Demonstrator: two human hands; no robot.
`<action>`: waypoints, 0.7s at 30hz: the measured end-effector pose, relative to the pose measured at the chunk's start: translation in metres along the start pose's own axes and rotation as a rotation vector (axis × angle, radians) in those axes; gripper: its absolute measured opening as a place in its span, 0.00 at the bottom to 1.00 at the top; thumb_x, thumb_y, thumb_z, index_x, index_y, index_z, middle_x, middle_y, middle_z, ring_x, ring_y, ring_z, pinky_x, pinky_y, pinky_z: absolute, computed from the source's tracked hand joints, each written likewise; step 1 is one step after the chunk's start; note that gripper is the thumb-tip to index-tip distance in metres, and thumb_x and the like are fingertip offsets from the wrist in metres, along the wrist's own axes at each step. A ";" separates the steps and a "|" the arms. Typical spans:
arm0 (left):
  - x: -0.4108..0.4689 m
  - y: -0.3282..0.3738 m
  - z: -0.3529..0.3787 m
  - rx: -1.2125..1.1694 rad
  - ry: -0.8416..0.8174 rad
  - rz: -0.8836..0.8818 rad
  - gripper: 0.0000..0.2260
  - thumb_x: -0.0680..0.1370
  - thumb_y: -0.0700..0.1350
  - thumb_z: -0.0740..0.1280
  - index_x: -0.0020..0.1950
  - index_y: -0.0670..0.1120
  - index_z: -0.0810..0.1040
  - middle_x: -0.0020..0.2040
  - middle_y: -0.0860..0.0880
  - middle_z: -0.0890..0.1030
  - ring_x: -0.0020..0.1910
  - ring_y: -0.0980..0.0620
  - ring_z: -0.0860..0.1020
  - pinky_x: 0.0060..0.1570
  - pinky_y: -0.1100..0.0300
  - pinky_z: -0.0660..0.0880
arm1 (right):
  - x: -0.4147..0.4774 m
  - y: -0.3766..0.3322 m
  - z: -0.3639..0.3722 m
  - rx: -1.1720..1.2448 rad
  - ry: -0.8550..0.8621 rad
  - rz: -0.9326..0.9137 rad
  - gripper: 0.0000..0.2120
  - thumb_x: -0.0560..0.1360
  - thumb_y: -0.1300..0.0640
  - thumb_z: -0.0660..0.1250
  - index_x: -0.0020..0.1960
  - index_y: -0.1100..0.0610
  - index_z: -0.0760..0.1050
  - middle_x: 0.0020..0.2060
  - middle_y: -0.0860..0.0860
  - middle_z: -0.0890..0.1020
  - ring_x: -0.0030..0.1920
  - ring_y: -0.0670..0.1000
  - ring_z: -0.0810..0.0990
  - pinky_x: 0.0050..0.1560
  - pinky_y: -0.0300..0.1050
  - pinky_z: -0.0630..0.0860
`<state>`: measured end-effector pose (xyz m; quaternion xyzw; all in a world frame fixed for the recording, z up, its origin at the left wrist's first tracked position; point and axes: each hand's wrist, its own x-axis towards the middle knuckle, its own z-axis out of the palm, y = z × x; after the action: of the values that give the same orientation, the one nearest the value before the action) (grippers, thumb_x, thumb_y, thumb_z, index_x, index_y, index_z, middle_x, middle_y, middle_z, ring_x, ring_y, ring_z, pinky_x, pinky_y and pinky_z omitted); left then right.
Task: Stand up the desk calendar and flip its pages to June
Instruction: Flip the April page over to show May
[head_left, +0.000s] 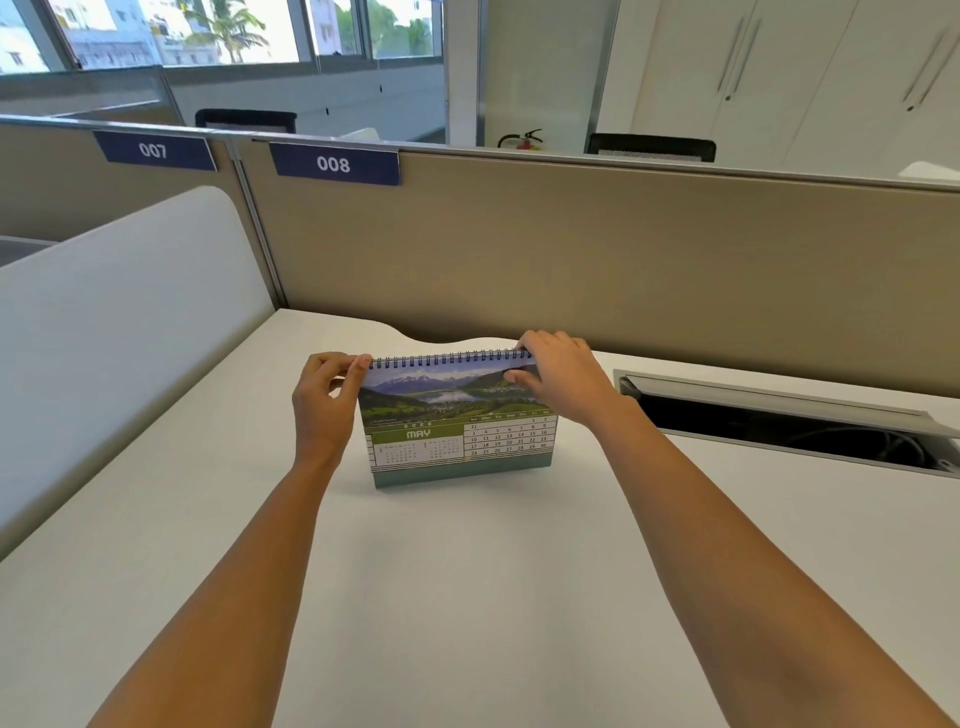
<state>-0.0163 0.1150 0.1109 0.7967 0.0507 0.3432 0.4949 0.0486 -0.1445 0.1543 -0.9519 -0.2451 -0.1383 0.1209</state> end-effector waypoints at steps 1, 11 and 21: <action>-0.001 0.000 0.000 0.004 0.000 -0.004 0.13 0.77 0.47 0.62 0.53 0.39 0.77 0.53 0.39 0.76 0.50 0.51 0.74 0.38 0.78 0.72 | 0.000 -0.001 0.000 -0.001 -0.001 0.004 0.17 0.75 0.45 0.62 0.58 0.56 0.70 0.56 0.54 0.78 0.55 0.55 0.73 0.55 0.50 0.68; -0.005 0.001 -0.002 -0.027 -0.006 -0.045 0.13 0.77 0.48 0.62 0.57 0.42 0.78 0.55 0.43 0.80 0.51 0.53 0.75 0.42 0.71 0.72 | -0.026 -0.012 0.008 0.386 0.278 0.208 0.23 0.75 0.54 0.66 0.68 0.53 0.65 0.67 0.53 0.70 0.66 0.51 0.68 0.64 0.41 0.66; -0.008 0.002 -0.003 -0.050 0.003 -0.062 0.15 0.76 0.48 0.63 0.59 0.42 0.77 0.56 0.42 0.80 0.52 0.52 0.76 0.42 0.70 0.73 | -0.073 -0.022 0.049 0.763 0.396 0.677 0.17 0.75 0.60 0.65 0.63 0.56 0.68 0.61 0.54 0.73 0.61 0.52 0.72 0.52 0.38 0.70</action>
<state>-0.0247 0.1133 0.1093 0.7815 0.0675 0.3298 0.5253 -0.0135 -0.1426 0.0885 -0.8219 0.0698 -0.1695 0.5394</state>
